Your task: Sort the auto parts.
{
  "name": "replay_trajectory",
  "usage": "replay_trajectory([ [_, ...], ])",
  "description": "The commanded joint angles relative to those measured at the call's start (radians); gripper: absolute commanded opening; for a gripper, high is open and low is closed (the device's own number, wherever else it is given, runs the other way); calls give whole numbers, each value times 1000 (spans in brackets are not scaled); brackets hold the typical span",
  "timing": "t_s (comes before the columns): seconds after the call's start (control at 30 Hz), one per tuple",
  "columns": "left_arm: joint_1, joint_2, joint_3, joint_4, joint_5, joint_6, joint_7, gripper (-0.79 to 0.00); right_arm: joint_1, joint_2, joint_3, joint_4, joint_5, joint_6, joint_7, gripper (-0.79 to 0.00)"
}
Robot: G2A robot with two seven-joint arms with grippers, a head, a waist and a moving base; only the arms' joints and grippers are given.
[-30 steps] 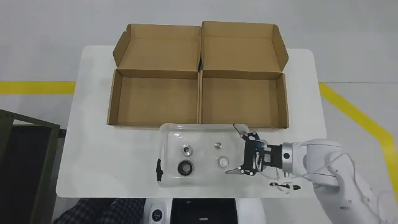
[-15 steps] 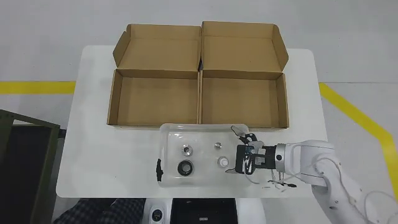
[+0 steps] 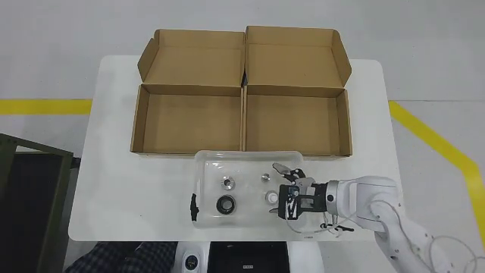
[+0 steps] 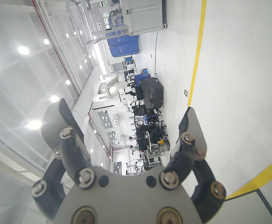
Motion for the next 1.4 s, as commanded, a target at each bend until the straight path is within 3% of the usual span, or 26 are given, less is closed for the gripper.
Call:
replay_trajectory([
  [0.0,0,0,0,0,0,0,0,0,2,1,-6,0,-5,-1,2,-222],
  [0.27,0,0,0,0,0,0,0,0,7,4,-32,1,-16,-16,27,-259],
  [0.33,0,0,0,0,0,0,0,0,9,5,-39,3,-17,-21,36,-305],
  [0.53,0,0,0,0,0,0,0,0,18,6,-56,12,-13,-24,50,-505],
  [0.7,0,0,0,0,0,0,0,0,27,8,-64,17,-2,-28,52,-785],
  [1.03,0,0,0,0,0,0,0,0,15,20,-18,-27,80,-58,-12,-785],
  [1.37,0,0,0,0,0,0,0,0,-25,28,93,-25,209,-13,-222,-785],
])
